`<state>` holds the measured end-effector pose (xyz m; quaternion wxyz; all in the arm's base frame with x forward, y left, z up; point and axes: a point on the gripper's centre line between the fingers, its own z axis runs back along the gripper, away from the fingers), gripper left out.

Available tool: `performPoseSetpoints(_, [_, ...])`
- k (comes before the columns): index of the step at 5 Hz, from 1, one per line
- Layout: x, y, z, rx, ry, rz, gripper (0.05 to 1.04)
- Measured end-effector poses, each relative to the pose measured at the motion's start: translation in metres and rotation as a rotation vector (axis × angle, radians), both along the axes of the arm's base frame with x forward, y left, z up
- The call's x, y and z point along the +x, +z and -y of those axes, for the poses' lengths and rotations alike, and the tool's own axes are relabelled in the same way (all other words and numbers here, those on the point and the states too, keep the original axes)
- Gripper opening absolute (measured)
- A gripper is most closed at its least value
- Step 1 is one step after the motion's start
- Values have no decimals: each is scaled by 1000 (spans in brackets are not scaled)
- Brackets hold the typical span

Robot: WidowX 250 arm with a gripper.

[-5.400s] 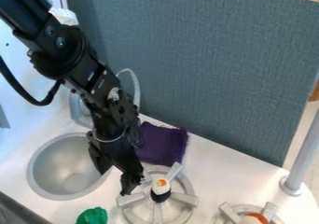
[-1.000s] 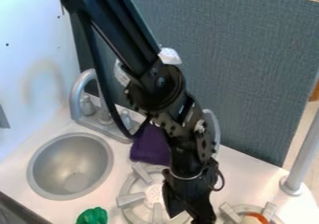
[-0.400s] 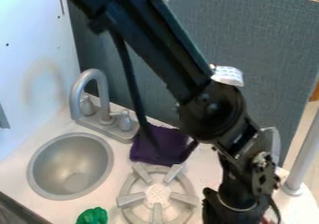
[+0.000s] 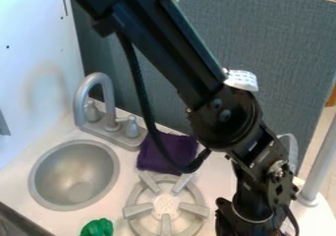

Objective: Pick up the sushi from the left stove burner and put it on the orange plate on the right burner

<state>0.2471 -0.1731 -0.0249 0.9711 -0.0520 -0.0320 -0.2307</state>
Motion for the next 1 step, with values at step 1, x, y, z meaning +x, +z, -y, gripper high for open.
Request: performPoseSetpoints(1, [0,0,0,-1,0,1,1001])
